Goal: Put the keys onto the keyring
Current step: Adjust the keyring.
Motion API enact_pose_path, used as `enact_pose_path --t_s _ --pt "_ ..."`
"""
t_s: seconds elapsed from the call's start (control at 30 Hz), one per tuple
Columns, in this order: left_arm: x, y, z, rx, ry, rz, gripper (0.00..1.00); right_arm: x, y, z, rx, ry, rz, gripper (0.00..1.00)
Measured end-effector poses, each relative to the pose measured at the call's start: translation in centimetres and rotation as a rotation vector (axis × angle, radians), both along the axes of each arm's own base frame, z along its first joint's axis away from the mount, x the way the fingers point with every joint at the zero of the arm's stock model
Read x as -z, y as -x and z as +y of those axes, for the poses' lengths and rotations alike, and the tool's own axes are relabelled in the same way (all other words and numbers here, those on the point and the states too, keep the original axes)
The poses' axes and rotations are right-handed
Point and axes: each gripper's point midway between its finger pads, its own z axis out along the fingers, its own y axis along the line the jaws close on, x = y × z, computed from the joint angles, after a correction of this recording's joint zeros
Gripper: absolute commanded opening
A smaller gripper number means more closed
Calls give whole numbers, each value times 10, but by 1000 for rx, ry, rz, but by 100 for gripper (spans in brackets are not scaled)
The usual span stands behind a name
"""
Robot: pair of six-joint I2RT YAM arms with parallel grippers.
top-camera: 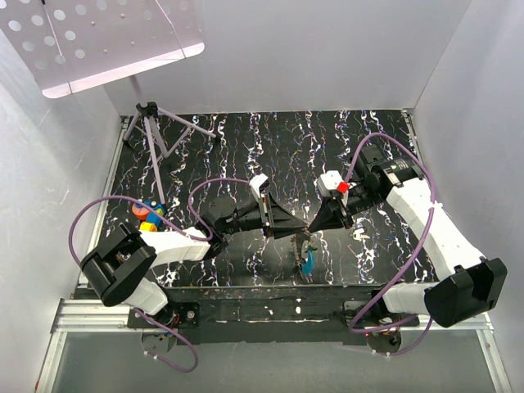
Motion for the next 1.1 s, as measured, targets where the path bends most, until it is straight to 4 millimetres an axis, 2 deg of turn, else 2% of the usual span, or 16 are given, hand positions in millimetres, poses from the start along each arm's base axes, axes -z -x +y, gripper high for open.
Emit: enact_pose_path --t_s 0.13,0.37,0.63,1.1 --pt "-2 0 0 0 3 -3 24 0 0 0 0 0 1 1" --pt "-3 0 0 3 10 -10 21 0 0 0 0 1 1 1" --pt "-3 3 0 18 8 -13 28 3 2 -1 0 4 8 1" --pt "7 2 -5 35 -47 -5 30 10 6 -5 1 37 5 1"
